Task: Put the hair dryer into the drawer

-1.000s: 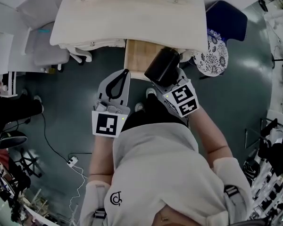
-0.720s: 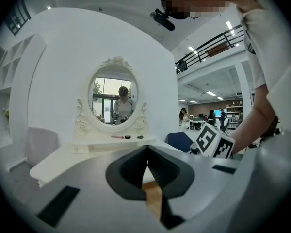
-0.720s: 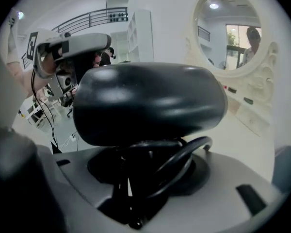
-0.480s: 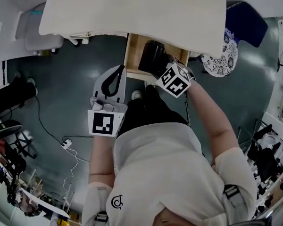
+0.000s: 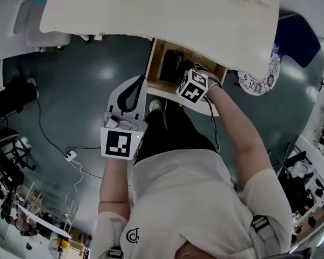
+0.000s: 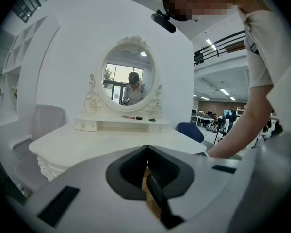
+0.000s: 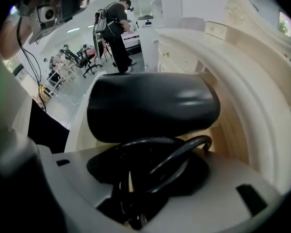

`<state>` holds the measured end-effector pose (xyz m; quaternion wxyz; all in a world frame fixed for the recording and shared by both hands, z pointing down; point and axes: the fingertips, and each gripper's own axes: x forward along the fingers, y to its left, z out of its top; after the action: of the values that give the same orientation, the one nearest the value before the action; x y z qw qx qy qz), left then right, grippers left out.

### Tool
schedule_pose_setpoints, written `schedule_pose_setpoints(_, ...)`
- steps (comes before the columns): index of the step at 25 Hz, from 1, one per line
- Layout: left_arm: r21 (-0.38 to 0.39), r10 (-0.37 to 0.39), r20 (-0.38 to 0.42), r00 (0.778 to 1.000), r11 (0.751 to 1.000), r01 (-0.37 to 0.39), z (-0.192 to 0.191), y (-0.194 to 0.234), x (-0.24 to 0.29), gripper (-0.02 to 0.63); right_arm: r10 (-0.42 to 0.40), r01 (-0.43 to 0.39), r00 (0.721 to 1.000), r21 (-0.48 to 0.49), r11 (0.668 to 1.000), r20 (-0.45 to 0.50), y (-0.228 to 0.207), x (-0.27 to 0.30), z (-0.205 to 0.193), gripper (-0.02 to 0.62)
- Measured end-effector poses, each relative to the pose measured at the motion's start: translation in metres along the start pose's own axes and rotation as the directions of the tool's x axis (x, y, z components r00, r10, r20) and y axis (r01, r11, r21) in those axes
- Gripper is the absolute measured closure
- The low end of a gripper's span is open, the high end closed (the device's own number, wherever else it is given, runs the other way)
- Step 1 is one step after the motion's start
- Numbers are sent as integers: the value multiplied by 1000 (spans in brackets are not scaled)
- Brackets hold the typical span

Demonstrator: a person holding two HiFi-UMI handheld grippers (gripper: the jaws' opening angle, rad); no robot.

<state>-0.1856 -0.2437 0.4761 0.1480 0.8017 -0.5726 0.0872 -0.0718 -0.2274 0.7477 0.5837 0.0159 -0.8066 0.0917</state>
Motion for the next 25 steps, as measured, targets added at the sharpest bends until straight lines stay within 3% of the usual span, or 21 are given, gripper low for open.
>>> schedule_pose_setpoints(4,27,-8,-26,1000,1000,8,-10,4,6,594,21,-20,1000,25,999,-15,3,20,5,348)
schedule_pose_setpoints(9,6,-13,-28,1000,1000,14,-18,5,11,594,-3,5,999,69,998,-39,-7,38,1,345)
schedule_pose_setpoints(17,-9,-7,-61,998,1000,6,-38,4,7,594,38,-36,999,146,989,-12,-1,44,1,319)
schedule_pose_setpoints(21,-11,-16,-56,998,1000,15,-34,0,10,594,3,-5,1000,143,990,15,-1,42,3,262)
schedule_pose_setpoints(23,-8,-19,-52,998,1000,18,-29,-2,9,594,30,-38,999,182,983,45,3,37,6,204)
schedule_pose_setpoints(25,-1,-15,-48,999,1000,15,-24,-3,9,594,55,-69,996,217,974,70,6,27,9,199)
